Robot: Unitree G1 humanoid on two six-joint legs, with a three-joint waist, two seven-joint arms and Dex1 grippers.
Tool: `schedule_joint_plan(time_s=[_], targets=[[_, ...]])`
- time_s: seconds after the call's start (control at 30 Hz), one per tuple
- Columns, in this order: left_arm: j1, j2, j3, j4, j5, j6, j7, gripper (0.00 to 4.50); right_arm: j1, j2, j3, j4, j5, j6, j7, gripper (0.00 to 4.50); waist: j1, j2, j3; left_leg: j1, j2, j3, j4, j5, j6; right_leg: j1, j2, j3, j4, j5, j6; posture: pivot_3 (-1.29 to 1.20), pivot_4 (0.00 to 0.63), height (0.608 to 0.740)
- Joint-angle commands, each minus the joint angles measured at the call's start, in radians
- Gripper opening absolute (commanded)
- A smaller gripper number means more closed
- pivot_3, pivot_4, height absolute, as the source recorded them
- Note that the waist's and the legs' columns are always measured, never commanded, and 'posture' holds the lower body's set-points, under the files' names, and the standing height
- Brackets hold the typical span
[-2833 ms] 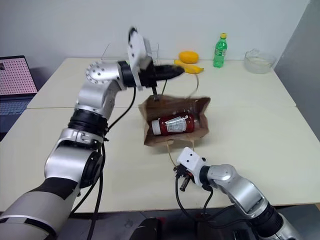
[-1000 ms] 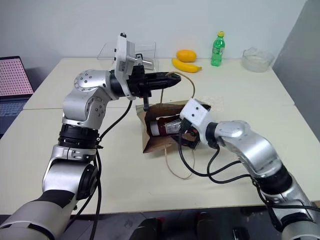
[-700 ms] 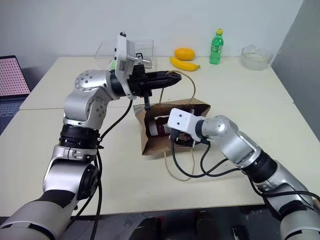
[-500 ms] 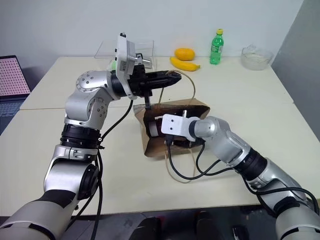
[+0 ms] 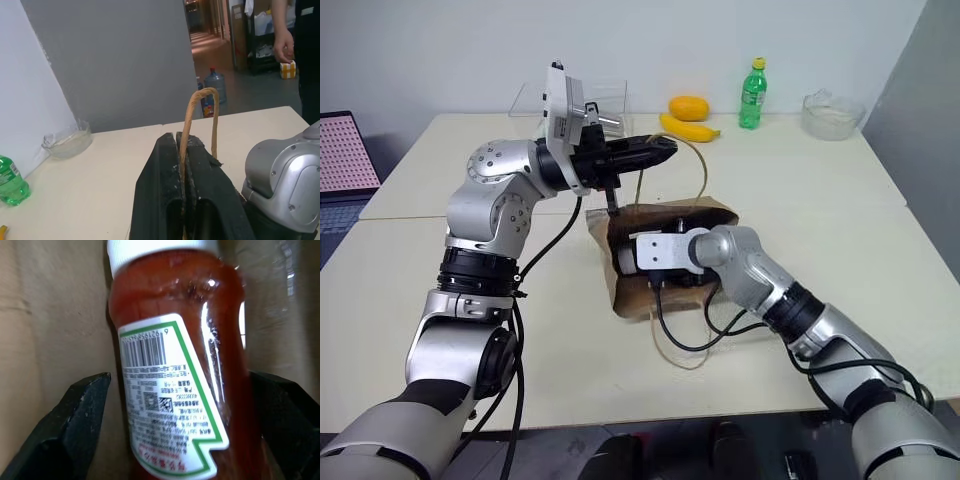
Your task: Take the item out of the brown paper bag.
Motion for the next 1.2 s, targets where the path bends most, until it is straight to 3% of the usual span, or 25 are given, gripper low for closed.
schedule_joint_plan(time_s=[0.03, 0.17, 0.23, 0.47, 0.8, 1.0, 1.2], targets=[[-0.018, 0.006, 0.021, -0.034, -0.009, -0.013, 0.016, 0.0, -0.046, 0.027, -0.004, 0.101, -0.046, -0.067, 0.002, 4.3, -0.002, 0.0, 0.0, 0.0, 0.0, 0.0, 0.0, 0.0, 0.0, 0.0, 0.0, 0.0, 0.0, 0.0, 0.0, 0.0, 0.15, 0.74], [-0.013, 0.009, 0.019, -0.032, -0.004, -0.019, 0.022, 0.0, -0.043, 0.04, -0.027, 0.131, -0.064, -0.105, 0.013, 3.24, -0.003, 0.0, 0.0, 0.0, 0.0, 0.0, 0.0, 0.0, 0.0, 0.0, 0.0, 0.0, 0.0, 0.0, 0.0, 0.0, 0.15, 0.74], [-0.014, 0.011, 0.021, -0.021, 0.001, -0.025, 0.029, 0.0, -0.037, 0.037, -0.038, 0.117, -0.067, -0.129, 0.019, 2.97, -0.004, 0.0, 0.0, 0.0, 0.0, 0.0, 0.0, 0.0, 0.0, 0.0, 0.0, 0.0, 0.0, 0.0, 0.0, 0.0, 0.15, 0.74], [-0.033, 0.01, 0.026, 0.061, 0.048, -0.094, 0.082, 0.0, -0.01, -0.006, -0.127, -0.047, -0.032, -0.147, 0.076, 2.87, -0.007, 0.0, 0.0, 0.0, 0.0, 0.0, 0.0, 0.0, 0.0, 0.0, 0.0, 0.0, 0.0, 0.0, 0.0, 0.0, 0.15, 0.74], [-0.077, -0.004, 0.024, 0.176, 0.092, -0.184, 0.111, 0.0, 0.055, -0.145, -0.317, -0.397, 0.188, -0.08, 0.294, 2.75, -0.005, 0.0, 0.0, -0.001, -0.001, -0.001, 0.0, 0.0, 0.0, 0.0, -0.001, 0.0, 0.0, 0.0, 0.0, 0.0, 0.15, 0.74], [-0.103, -0.013, 0.028, 0.228, 0.11, -0.209, 0.122, 0.0, 0.061, -0.148, -0.464, -0.603, 0.434, 0.118, 0.365, 2.75, -0.007, 0.0, 0.0, -0.001, -0.001, -0.001, 0.0, 0.0, 0.0, 0.0, -0.001, 0.0, 0.0, 0.0, 0.0, 0.0, 0.15, 0.74], [-0.106, -0.017, 0.025, 0.254, 0.12, -0.21, 0.125, 0.0, -0.006, -0.066, -0.772, -0.667, 0.758, 0.479, 0.23, 2.73, -0.006, 0.0, 0.0, -0.001, -0.001, -0.001, 0.0, 0.0, 0.001, 0.0, -0.001, 0.0, 0.001, 0.0, 0.0, 0.0, 0.15, 0.74]])
